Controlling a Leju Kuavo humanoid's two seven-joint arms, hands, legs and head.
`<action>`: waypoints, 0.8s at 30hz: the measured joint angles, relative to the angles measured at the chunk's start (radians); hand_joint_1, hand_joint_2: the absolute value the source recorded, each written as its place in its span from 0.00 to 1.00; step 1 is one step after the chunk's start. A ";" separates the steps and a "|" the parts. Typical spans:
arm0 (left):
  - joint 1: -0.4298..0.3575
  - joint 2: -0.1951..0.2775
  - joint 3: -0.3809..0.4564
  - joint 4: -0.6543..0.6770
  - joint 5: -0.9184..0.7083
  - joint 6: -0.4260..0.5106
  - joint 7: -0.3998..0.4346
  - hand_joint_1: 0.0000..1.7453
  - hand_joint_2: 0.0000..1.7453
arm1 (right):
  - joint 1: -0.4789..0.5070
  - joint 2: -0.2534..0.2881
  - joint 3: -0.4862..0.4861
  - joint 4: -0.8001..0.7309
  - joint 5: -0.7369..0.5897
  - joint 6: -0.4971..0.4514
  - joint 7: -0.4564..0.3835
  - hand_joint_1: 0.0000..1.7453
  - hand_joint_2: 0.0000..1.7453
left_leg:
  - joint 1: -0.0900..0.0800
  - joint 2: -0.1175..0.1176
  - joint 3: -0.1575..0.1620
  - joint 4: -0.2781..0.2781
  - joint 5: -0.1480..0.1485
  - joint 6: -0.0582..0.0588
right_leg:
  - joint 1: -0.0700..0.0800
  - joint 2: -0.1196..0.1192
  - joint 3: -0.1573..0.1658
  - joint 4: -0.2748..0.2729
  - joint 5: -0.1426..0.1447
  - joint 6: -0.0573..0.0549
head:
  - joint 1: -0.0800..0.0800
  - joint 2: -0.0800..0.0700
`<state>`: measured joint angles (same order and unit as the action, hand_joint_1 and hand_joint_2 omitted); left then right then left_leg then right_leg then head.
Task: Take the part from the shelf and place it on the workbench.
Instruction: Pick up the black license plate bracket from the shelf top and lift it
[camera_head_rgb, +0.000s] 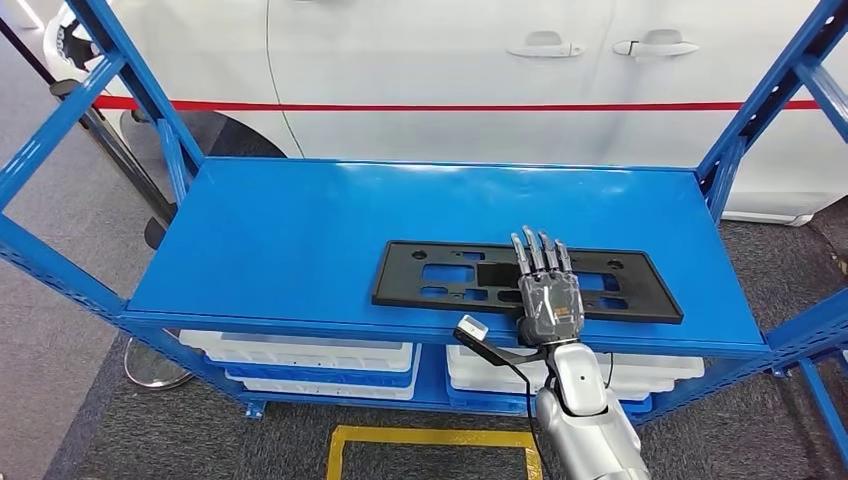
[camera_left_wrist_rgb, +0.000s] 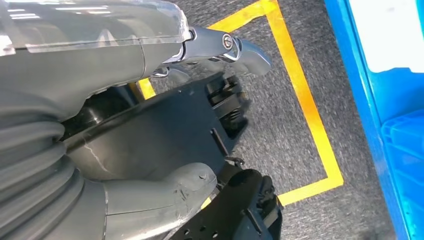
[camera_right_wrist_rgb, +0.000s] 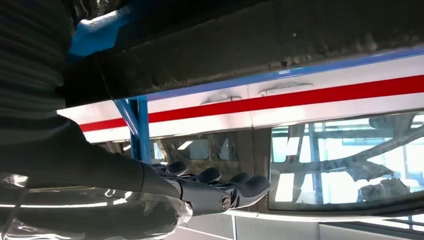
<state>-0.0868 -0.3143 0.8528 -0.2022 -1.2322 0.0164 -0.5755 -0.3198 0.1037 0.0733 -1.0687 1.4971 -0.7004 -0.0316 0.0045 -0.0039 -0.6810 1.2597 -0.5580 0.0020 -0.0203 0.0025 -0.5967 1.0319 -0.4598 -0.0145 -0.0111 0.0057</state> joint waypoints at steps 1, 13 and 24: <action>0.000 0.000 -0.001 0.000 0.000 0.000 -0.002 0.00 1.00 | 0.000 0.000 0.000 0.003 -0.006 0.000 0.000 0.00 1.00 | -0.001 0.000 0.030 -0.072 0.046 0.005 | 0.000 0.001 0.005 0.000 -0.002 0.001 | 0.000 0.000; 0.000 -0.003 -0.005 0.000 0.008 0.005 -0.002 0.00 1.00 | 0.003 -0.006 0.008 0.022 -0.074 0.000 -0.021 0.00 1.00 | -0.005 0.003 0.117 -0.270 0.116 0.057 | 0.006 -0.001 -0.107 0.248 -0.133 0.046 | 0.001 0.000; -0.001 -0.003 -0.005 0.000 0.010 0.009 -0.008 0.00 1.00 | 0.005 -0.009 0.008 0.015 -0.108 0.000 -0.055 0.00 1.00 | -0.009 0.001 0.103 -0.207 0.064 0.019 | 0.006 0.000 0.006 -0.004 0.000 0.007 | 0.000 0.000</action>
<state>-0.0877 -0.3175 0.8480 -0.2022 -1.2226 0.0257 -0.5837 -0.3148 0.0949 0.0809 -1.0535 1.3890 -0.7008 -0.0868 -0.0041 -0.0031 -0.5782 1.0531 -0.4937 0.0211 -0.0146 0.0023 -0.5904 1.0280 -0.4599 -0.0072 -0.0108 0.0057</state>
